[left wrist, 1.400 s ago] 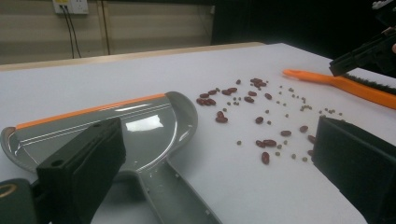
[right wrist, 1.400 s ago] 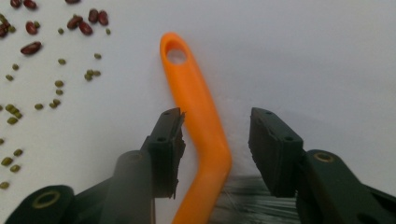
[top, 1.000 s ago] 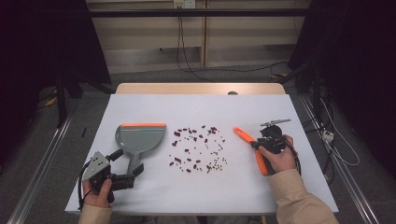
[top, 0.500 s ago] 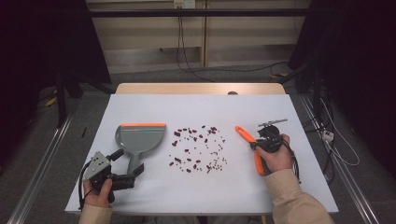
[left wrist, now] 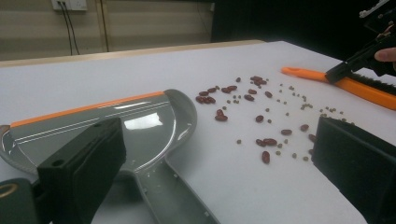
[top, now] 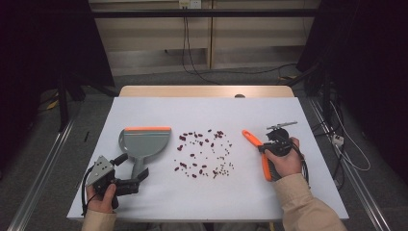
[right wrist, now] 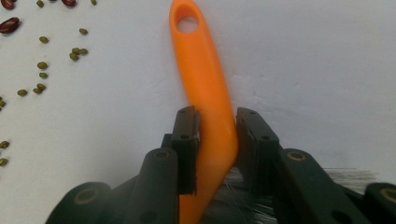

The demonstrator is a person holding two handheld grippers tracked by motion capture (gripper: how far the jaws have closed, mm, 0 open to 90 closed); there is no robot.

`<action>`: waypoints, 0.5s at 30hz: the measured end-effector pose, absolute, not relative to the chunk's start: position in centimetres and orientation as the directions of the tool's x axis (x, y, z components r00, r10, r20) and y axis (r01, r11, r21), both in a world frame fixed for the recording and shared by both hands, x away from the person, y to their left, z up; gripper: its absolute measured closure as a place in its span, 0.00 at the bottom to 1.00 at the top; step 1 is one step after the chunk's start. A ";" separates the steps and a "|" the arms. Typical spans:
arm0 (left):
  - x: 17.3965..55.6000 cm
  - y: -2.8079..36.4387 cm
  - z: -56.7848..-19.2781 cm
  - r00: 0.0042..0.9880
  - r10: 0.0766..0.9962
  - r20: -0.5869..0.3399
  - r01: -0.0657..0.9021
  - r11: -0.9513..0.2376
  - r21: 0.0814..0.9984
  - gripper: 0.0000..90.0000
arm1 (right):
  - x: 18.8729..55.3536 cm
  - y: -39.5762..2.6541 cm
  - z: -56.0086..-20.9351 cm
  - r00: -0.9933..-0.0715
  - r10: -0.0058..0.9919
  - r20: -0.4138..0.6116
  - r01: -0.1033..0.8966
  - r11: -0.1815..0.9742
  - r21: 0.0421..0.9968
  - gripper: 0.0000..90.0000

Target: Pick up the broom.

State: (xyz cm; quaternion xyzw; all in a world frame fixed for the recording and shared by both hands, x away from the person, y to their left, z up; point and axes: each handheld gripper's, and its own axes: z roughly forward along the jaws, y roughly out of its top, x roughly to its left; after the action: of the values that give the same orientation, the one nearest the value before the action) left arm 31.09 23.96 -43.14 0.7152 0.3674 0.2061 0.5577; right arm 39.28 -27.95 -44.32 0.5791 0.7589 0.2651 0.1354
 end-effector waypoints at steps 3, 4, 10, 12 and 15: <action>31.0 23.9 -43.1 0.646 0.755 -0.115 0.295 -0.108 0.949 0.03 | 39.4 -27.9 -44.3 -0.306 0.948 0.085 0.800 0.208 0.562 0.78; 31.0 23.8 -43.1 0.646 0.755 -0.117 0.296 -0.107 0.949 0.03 | 39.4 -27.8 -44.3 -0.306 0.948 0.087 0.798 0.206 0.566 0.78; 31.0 23.8 -43.1 0.648 0.753 -0.116 0.297 -0.110 0.948 0.03 | 39.6 -27.9 -44.4 -0.313 0.945 0.098 0.792 0.203 0.576 0.76; 31.0 23.8 -43.1 0.648 0.753 -0.115 0.297 -0.111 0.948 0.03 | 39.5 -28.0 -44.3 -0.299 0.948 0.105 0.788 0.184 0.587 0.70; 31.0 23.9 -43.1 0.649 0.753 -0.109 0.294 -0.116 0.949 0.03 | 39.2 -28.1 -44.1 -0.279 0.953 0.116 0.795 0.161 0.585 0.67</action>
State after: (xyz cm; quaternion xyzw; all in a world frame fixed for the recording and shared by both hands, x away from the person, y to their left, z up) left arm 31.03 23.87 -43.09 0.7178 0.3646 0.2065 0.5561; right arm 39.25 -28.13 -44.12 0.5837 0.7487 0.2806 0.1416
